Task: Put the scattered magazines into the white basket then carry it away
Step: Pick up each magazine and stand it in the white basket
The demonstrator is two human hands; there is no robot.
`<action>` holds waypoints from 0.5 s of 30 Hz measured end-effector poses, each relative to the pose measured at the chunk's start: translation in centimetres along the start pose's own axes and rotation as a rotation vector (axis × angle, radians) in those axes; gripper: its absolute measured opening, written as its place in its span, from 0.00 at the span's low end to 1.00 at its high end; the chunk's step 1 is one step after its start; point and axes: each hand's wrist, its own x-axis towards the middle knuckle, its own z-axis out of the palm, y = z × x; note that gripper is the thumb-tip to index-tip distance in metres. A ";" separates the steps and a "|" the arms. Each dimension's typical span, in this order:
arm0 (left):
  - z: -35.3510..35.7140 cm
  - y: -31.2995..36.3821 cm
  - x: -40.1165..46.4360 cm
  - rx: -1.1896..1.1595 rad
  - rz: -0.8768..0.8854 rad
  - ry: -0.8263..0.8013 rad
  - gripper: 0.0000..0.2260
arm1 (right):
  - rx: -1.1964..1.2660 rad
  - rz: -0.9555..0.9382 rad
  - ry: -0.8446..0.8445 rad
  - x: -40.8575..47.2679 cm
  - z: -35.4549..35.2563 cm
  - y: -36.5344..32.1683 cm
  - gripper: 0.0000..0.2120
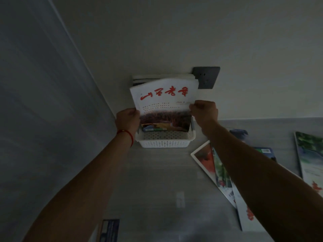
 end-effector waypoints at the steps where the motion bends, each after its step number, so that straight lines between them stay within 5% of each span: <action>1: 0.2 -0.5 0.3 -0.033 -0.029 0.007 0.12 | -0.010 -0.010 -0.010 0.2 0.2 0.2 0.07; 5: 0.4 -1.5 0.5 -0.118 -0.113 -0.006 0.15 | -0.054 -0.024 -0.078 0.7 1.2 0.9 0.10; 13: 1.2 -1.1 1.2 -0.128 -0.003 -0.122 0.07 | 0.181 0.000 -0.199 -0.3 2.4 1.4 0.21; 15: 1.4 -1.1 0.8 -0.113 -0.052 -0.113 0.22 | 0.192 0.009 -0.230 -0.4 2.5 1.5 0.21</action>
